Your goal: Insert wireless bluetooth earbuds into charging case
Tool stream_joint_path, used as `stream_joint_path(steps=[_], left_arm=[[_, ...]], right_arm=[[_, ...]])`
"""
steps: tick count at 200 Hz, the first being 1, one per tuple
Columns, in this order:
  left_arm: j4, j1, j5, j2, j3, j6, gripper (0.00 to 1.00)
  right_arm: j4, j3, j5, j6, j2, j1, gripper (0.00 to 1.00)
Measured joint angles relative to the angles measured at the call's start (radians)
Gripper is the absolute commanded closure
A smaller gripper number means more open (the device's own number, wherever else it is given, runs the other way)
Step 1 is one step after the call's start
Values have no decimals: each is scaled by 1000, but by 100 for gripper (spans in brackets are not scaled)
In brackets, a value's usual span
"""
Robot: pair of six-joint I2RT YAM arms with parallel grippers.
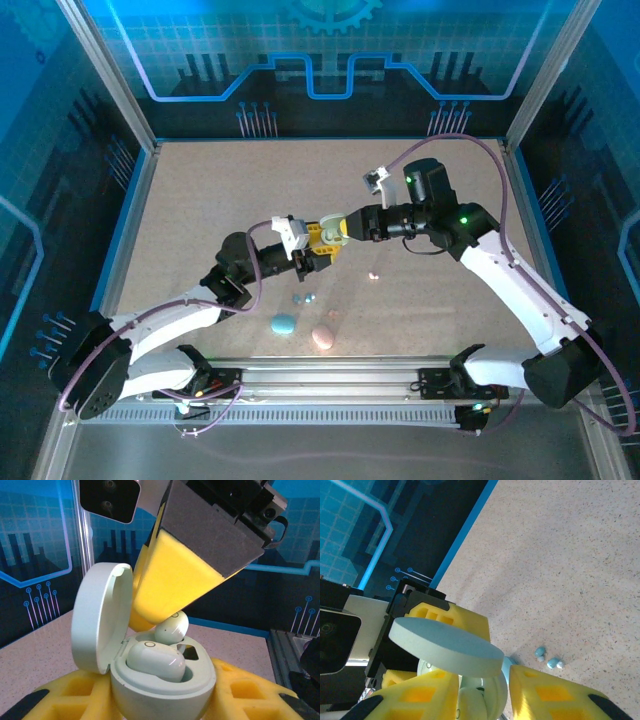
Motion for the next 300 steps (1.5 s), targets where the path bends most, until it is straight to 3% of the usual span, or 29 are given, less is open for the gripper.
stream_joint_path(steps=[117,174,214,300], left_arm=[[2,0,-5,4,0,2,66],[2,0,-19,0,0,6,66],[6,0,-23,-5,0,9,66],[6,-1,-23,-6,0,9,66]], right_arm=[[-23,13,19,-7,-42,0,54],[-49,4,37,-44,-137,0,71],[-68,-12,29,-47,-122,0,79],[-67,-15,23,-47,-70,1,81]])
